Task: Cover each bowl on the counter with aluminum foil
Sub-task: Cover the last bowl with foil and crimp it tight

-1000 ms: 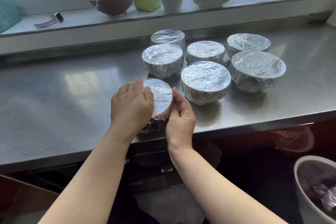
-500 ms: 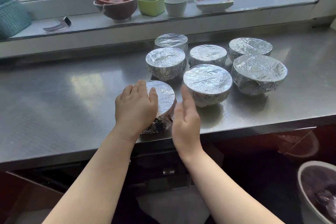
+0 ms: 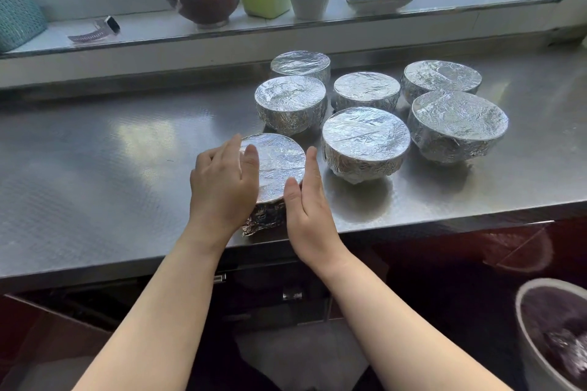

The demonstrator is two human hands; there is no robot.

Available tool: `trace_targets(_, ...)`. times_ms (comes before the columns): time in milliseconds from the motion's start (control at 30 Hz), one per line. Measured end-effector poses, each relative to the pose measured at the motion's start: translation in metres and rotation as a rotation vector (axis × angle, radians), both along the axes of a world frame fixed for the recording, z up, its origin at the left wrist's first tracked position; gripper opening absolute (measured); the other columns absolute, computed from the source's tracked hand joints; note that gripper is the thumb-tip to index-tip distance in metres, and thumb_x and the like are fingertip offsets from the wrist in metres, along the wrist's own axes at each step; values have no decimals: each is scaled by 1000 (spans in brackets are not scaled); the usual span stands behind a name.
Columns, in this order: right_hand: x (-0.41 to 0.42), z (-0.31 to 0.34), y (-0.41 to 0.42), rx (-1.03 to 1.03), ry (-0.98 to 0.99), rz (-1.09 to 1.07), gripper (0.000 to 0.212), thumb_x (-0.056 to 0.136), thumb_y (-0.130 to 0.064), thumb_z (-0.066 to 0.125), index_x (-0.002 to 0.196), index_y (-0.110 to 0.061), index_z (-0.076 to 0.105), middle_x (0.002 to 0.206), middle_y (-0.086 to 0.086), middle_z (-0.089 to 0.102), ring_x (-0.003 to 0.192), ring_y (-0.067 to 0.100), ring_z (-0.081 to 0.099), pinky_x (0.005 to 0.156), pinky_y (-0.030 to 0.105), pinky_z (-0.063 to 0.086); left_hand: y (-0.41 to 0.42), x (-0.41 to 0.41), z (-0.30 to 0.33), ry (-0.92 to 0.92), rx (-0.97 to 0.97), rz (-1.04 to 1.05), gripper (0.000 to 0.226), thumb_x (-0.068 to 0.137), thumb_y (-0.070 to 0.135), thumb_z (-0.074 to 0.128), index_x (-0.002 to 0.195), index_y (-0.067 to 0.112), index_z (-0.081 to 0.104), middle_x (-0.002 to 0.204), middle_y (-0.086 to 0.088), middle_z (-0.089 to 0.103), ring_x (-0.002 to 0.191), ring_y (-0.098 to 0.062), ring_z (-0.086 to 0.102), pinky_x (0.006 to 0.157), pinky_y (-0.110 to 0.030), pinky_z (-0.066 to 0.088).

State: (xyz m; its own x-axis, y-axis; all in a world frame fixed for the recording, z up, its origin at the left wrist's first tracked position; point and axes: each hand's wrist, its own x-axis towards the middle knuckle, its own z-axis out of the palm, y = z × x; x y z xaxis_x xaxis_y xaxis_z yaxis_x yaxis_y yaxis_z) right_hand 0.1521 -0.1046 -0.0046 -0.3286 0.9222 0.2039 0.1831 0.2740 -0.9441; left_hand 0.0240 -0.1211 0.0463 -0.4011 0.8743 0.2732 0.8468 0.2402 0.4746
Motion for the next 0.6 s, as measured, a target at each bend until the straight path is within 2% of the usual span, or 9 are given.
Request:
trace_targets(100,-1,2,0,-42,5,24,64,106,-23,33,155,-13,-7,156,-14,-1,134,-18,-6,103,-3,-3,1,1,0,-21,2,17,73,91,52,14,148,14,39,146,-7,48,136,-28,31,110,-41,24)
trace_targets(233,4,4,6,-149,12,78,63,106,-30,31,156,-16,-5,162,-11,-2,131,-19,-4,98,-7,-2,-3,5,1,11,-71,27,61,102,49,19,151,15,31,153,-5,39,139,-27,25,110,-42,20)
trace_targets(333,12,7,15,-175,6,114,58,107,-29,30,156,-18,1,162,-12,5,129,-21,3,97,-8,2,-10,2,5,46,-118,-6,69,98,56,13,153,16,25,156,-3,33,140,-26,22,111,-41,20)
trace_targets(433,19,12,22,-232,25,135,55,107,-30,28,156,-18,7,161,-11,10,130,-17,8,98,-5,4,-17,-6,12,28,-139,-20,82,89,63,5,153,16,26,155,-5,36,140,-28,23,112,-42,22)
trace_targets(533,20,15,23,-200,22,120,63,103,-43,27,157,-17,9,161,-13,8,130,-20,7,96,-9,4,-18,-10,14,107,-92,4,85,88,64,4,151,12,30,153,-10,38,139,-32,28,111,-43,23)
trace_targets(600,20,13,22,-162,47,75,75,93,-55,27,156,-16,14,162,-10,13,137,-13,10,107,0,6,-15,-12,13,178,-35,-49,84,93,66,3,150,11,32,155,-10,35,142,-30,27,115,-41,20)
